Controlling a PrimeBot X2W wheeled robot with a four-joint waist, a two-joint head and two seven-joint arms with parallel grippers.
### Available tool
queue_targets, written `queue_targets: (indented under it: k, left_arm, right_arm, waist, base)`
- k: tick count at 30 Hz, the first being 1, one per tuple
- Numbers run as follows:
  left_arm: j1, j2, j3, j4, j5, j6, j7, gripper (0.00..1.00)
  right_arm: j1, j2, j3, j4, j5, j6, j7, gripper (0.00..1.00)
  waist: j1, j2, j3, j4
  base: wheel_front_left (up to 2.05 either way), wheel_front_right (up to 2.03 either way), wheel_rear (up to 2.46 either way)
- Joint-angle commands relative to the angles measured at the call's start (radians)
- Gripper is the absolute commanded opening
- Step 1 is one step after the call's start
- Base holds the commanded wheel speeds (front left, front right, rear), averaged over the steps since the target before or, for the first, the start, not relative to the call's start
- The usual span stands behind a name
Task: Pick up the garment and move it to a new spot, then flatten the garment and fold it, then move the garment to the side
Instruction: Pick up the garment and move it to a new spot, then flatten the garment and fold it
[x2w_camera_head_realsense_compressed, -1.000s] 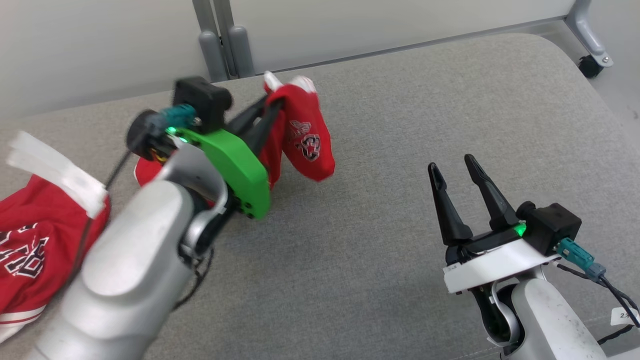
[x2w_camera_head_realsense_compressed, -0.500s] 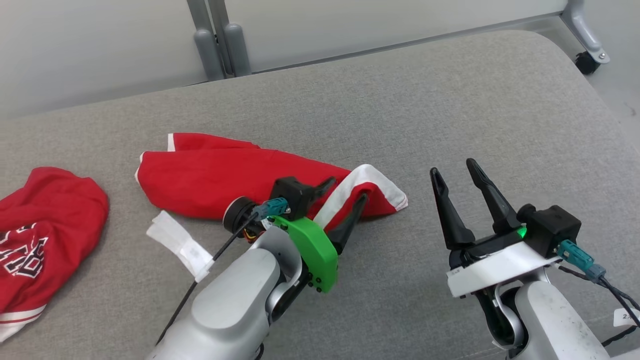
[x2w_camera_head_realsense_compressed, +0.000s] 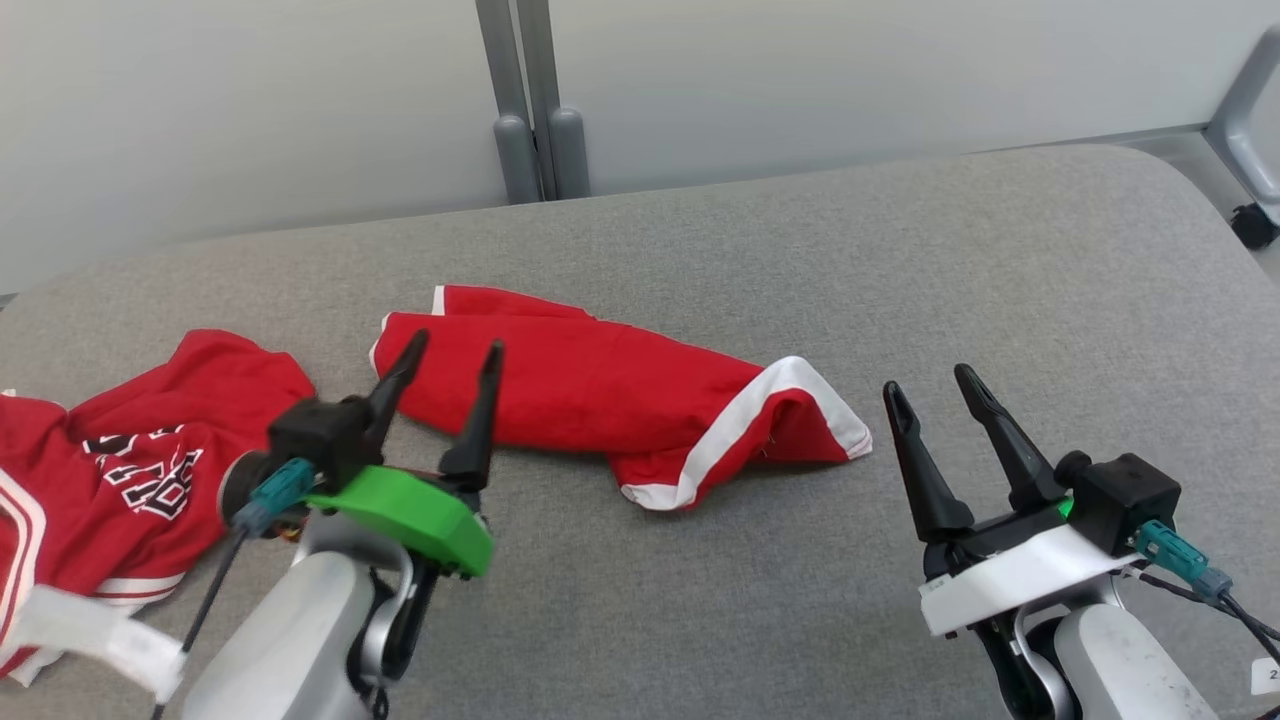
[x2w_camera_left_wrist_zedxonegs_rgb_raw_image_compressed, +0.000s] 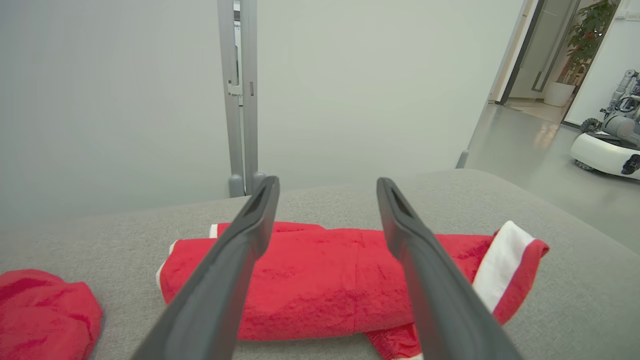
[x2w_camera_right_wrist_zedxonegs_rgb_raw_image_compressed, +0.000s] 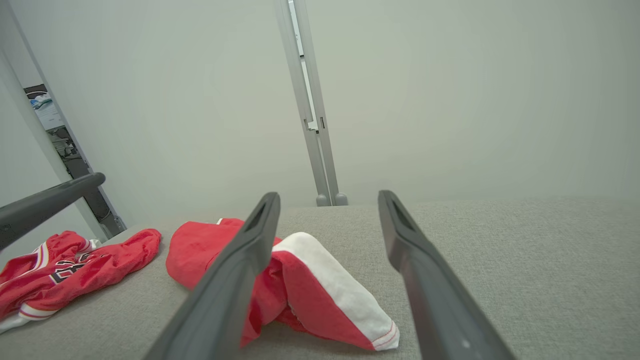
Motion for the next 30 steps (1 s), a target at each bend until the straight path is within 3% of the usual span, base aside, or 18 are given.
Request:
queue_targets:
  k: [1, 6, 11, 16, 30]
  left_arm:
    - [0.045, 0.026, 0.029, -0.035, 0.002, 0.023, -0.007, 1.00]
    - [0.202, 0.068, 0.167, -0.180, 0.035, 0.091, -0.007, 1.00]
    - [0.338, 0.040, 0.275, -0.248, 0.085, 0.113, -0.006, 1.00]
    - [0.434, -0.014, 0.328, -0.273, 0.135, 0.081, -0.006, 1.00]
    - [0.428, -0.079, 0.375, -0.217, 0.199, 0.001, -0.006, 1.00]
  right_arm:
    - [0.013, -0.004, -0.010, -0.006, 0.002, 0.000, -0.003, 1.00]
    - [0.034, 0.004, -0.046, -0.013, -0.008, 0.000, -0.003, 1.00]
    - [0.056, 0.017, -0.087, -0.008, -0.022, 0.000, -0.003, 1.00]
    - [0.072, 0.024, -0.112, -0.002, -0.036, 0.000, -0.003, 1.00]
    - [0.045, 0.016, -0.102, 0.003, -0.036, 0.000, -0.003, 1.00]
  waist:
    - [0.0000, -0.0001, -0.017, 0.017]
    - [0.0000, -0.0001, -0.018, 0.027]
    - [0.0000, -0.0001, -0.017, 0.029]
    - [0.0000, -0.0001, -0.014, 0.025]
    - [0.0000, -0.0001, -0.013, 0.013]
  base:
    - [0.00, 0.00, 0.00]
    - [0.00, 0.00, 0.00]
    - [0.00, 0.00, 0.00]
    - [0.00, 0.00, 0.00]
    - [0.00, 0.00, 0.00]
